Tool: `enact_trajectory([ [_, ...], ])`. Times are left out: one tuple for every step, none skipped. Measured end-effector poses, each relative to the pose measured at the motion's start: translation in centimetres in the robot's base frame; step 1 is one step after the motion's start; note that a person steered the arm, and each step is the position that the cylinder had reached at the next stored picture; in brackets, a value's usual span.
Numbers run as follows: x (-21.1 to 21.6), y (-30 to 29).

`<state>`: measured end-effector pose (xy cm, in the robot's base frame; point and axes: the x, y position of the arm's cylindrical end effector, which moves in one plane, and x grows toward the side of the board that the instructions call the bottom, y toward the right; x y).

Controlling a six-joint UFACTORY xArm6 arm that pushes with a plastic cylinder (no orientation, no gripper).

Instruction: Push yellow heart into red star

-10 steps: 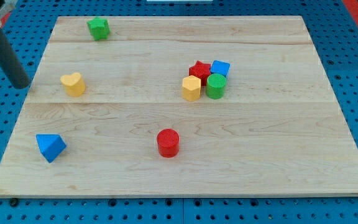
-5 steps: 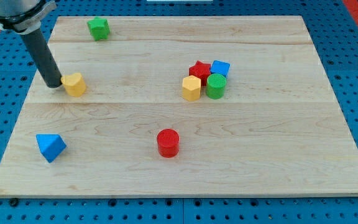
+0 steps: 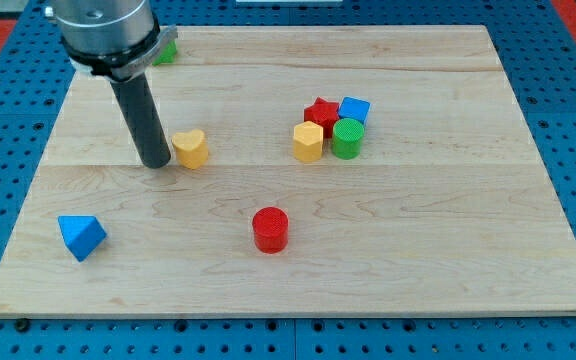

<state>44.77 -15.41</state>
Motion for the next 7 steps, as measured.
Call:
enact_trajectory([
  [0.3, 1.0],
  [0.2, 1.6],
  [0.2, 2.3],
  [0.0, 2.4],
  [0.0, 2.5],
  [-0.3, 2.5],
  [-0.8, 2.5],
])
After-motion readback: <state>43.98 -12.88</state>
